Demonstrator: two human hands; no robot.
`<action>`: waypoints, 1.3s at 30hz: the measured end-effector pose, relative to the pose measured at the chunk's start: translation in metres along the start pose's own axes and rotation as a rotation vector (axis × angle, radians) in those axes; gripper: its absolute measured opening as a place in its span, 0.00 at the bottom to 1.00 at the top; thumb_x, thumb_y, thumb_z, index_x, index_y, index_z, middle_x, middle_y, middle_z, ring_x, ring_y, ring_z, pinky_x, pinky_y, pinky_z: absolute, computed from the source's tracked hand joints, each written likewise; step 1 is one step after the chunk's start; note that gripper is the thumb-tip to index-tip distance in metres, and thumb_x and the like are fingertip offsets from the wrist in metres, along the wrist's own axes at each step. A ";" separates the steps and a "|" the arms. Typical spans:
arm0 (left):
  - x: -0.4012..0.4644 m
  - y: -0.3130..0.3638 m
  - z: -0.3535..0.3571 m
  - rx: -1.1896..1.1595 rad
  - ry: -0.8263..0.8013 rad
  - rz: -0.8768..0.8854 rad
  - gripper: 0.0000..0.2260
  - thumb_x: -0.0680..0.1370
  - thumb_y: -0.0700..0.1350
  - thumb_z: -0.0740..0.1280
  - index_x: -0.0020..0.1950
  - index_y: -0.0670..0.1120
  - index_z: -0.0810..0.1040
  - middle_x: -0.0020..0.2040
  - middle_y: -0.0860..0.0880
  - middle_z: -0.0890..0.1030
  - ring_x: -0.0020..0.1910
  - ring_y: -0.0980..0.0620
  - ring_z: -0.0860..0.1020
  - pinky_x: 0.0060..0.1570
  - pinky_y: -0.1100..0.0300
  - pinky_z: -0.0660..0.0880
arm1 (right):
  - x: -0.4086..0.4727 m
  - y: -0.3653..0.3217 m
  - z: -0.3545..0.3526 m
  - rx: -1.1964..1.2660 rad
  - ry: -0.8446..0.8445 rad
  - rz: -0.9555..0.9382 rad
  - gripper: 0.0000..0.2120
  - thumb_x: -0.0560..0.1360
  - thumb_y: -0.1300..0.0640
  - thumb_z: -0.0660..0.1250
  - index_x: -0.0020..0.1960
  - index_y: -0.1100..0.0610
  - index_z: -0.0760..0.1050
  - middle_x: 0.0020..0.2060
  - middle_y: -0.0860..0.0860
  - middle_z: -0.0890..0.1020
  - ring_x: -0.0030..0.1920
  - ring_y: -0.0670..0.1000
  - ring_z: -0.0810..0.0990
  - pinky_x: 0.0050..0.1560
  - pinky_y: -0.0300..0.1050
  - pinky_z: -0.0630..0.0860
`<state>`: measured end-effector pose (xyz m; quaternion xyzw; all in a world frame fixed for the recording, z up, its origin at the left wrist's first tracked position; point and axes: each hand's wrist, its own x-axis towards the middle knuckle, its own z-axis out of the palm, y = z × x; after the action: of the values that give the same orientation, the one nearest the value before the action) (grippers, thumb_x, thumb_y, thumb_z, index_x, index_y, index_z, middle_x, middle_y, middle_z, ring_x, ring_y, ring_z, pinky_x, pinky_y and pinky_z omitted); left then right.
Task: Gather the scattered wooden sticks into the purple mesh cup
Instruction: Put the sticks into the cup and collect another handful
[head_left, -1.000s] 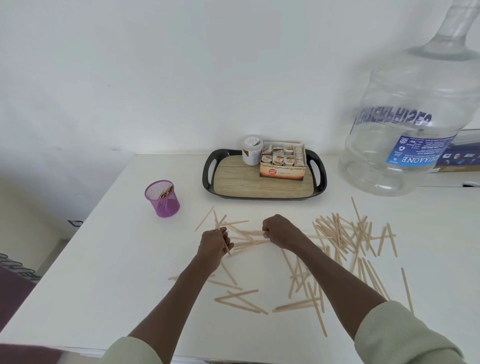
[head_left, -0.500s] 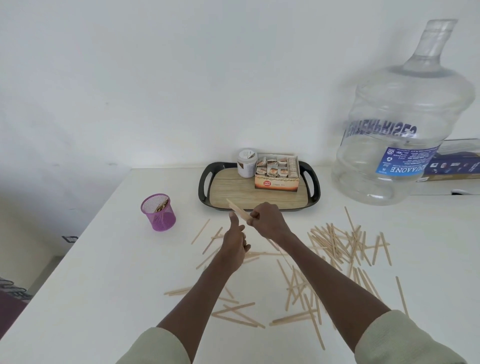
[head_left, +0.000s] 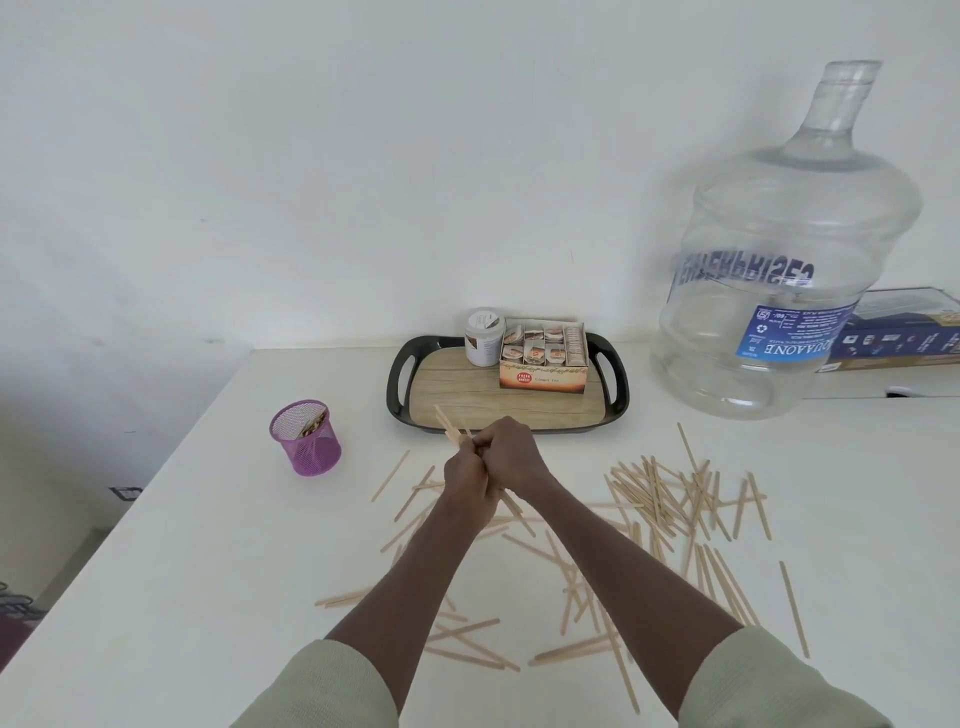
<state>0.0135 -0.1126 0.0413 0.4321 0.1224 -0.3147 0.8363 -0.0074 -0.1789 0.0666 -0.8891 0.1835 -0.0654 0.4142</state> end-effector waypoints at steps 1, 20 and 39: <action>0.002 0.000 -0.001 0.053 0.033 0.029 0.17 0.86 0.48 0.49 0.59 0.39 0.73 0.47 0.40 0.78 0.47 0.47 0.78 0.50 0.56 0.73 | 0.000 0.001 -0.001 0.031 -0.015 -0.013 0.10 0.74 0.66 0.65 0.45 0.62 0.86 0.38 0.59 0.85 0.39 0.53 0.81 0.40 0.47 0.78; -0.011 0.014 0.028 0.417 0.049 0.554 0.23 0.78 0.64 0.62 0.36 0.46 0.66 0.27 0.51 0.66 0.26 0.54 0.66 0.26 0.60 0.67 | -0.023 0.031 0.004 1.636 -0.089 0.609 0.26 0.83 0.43 0.54 0.60 0.66 0.75 0.45 0.60 0.83 0.47 0.57 0.82 0.55 0.51 0.79; -0.022 0.007 0.036 0.623 0.028 0.546 0.20 0.76 0.58 0.69 0.27 0.51 0.70 0.26 0.52 0.72 0.27 0.55 0.71 0.34 0.57 0.72 | -0.025 0.021 0.003 1.789 -0.115 0.603 0.25 0.83 0.43 0.53 0.60 0.63 0.77 0.44 0.57 0.86 0.53 0.54 0.83 0.63 0.49 0.74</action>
<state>-0.0018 -0.1285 0.0778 0.6854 -0.0866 -0.0973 0.7165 -0.0349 -0.1796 0.0500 -0.1583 0.2666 -0.0280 0.9503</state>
